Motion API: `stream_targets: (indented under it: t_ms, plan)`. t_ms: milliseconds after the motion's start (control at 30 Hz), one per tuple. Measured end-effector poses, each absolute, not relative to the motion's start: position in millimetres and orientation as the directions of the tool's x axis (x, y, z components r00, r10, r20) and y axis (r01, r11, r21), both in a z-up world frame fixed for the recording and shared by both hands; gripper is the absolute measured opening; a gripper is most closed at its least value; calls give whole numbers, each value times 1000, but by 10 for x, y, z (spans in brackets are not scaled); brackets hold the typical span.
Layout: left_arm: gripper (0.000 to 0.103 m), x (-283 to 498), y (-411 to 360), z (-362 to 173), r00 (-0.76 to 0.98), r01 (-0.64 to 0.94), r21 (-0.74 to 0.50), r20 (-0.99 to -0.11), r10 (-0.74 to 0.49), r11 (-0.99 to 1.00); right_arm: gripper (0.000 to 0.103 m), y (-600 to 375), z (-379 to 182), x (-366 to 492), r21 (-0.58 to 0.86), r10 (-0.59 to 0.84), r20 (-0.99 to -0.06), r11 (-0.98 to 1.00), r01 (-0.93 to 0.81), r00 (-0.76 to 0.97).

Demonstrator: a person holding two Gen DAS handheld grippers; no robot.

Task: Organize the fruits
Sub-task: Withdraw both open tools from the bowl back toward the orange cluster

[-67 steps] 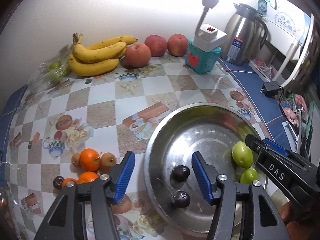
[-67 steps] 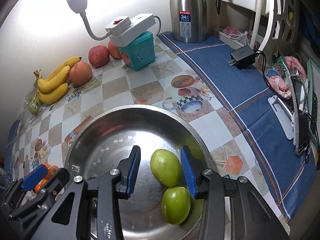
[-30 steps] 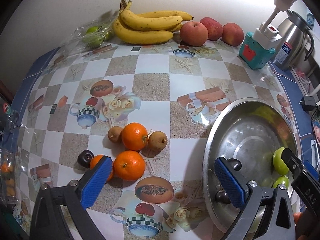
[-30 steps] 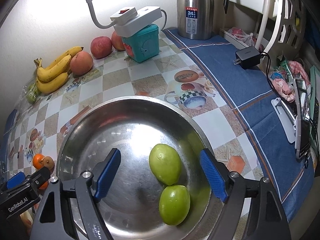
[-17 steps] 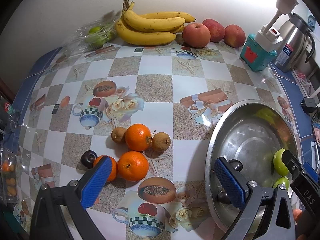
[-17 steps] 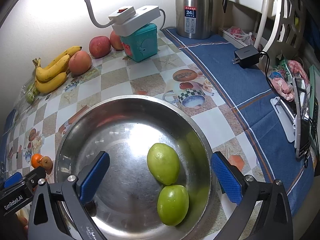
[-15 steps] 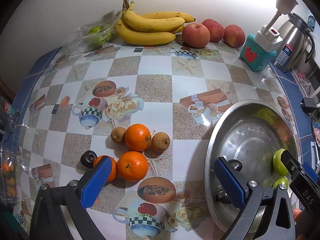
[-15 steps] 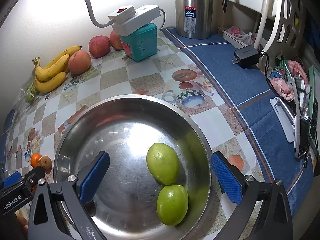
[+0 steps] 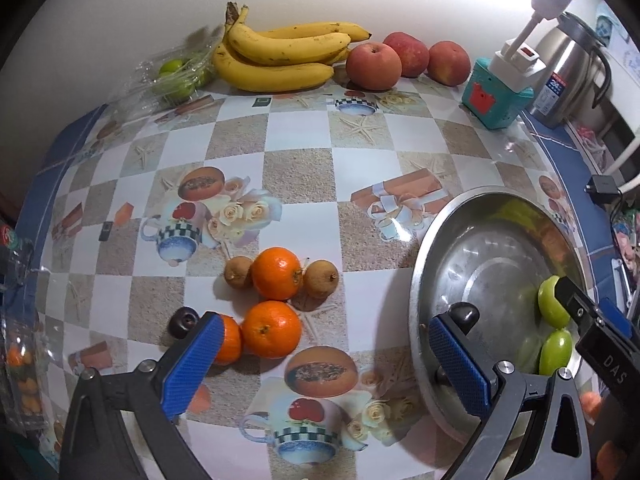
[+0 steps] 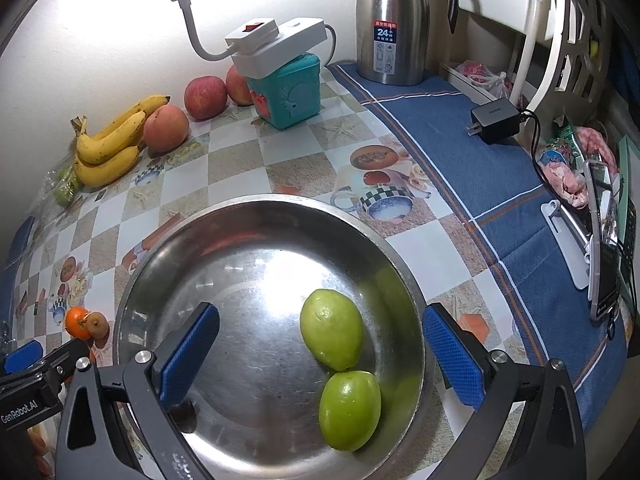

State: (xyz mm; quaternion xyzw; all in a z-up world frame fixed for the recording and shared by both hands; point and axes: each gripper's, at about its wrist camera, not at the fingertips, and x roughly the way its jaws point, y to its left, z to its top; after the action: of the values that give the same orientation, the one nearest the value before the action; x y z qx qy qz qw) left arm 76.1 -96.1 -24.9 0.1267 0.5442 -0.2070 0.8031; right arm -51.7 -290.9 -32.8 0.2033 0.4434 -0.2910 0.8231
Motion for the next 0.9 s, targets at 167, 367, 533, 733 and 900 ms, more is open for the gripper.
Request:
stream_targets:
  t_ms: [167, 367, 533, 733, 900]
  plan:
    - [103, 795, -848, -201, 347, 491, 21, -922, -173, 871, 101, -2861, -308, -509, 84, -290, -846, 755, 650, 447]
    - [103, 913, -591, -171, 412, 431, 124, -909, -72, 894, 101, -2780, -325, -470, 72, -271, -861, 774, 630, 431]
    - [103, 1058, -295, -155, 404, 351, 90, -912, -65, 932, 101, -2665, -371, -424, 58, -252, -875, 793, 607, 414]
    - [103, 1196, -7, -176, 386, 267, 41, -920, -68, 963, 101, -2443, -380, -337, 96, -191, -883, 820, 564, 429]
    - [103, 1305, 258, -204, 366, 192, -5, -928, -77, 981, 101, -2164, -319, -219, 135, -137, -874, 854, 502, 467]
